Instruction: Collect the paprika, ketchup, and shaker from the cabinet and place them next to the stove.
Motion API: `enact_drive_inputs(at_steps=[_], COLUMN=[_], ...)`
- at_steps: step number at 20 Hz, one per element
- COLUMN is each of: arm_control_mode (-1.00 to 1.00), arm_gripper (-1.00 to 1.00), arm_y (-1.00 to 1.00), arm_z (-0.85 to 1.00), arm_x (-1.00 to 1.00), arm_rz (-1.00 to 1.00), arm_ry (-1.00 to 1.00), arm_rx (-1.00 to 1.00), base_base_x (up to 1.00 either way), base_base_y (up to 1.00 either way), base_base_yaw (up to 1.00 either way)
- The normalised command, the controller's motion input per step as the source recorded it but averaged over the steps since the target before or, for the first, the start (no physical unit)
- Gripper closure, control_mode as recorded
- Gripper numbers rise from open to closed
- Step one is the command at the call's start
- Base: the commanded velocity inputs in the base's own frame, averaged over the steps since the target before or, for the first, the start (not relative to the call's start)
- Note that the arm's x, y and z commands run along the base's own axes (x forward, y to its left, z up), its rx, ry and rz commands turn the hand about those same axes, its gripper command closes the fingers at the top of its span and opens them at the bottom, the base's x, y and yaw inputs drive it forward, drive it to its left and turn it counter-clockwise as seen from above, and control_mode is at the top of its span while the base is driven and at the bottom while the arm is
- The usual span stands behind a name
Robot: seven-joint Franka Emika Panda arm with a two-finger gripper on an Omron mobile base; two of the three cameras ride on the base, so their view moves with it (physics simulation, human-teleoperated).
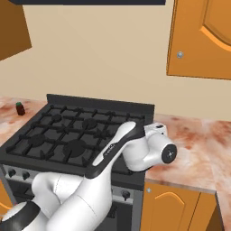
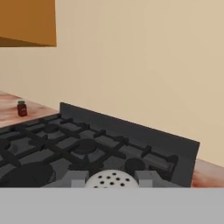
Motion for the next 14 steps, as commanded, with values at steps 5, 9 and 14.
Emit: enact_drive_inputs(at_steps=[5, 9, 14], arm_control_mode=[-1.0, -1.0, -1.0], arm_gripper=[1.0, 1.0, 1.0], arm_y=[-0.23, -0.17, -0.17], arm_z=[-0.22, -0.21, -0.21], arm_x=[0.26, 0.28, 0.3], arm_rz=[0.05, 0.04, 0.03], arm_ry=[0.0, 0.0, 0.0], arm_rx=[0.0, 0.0, 0.0], base_base_x=[0.0, 0.0, 0.0], base_base_y=[0.0, 0.0, 0.0], base_base_yaw=[0.0, 0.0, 0.0])
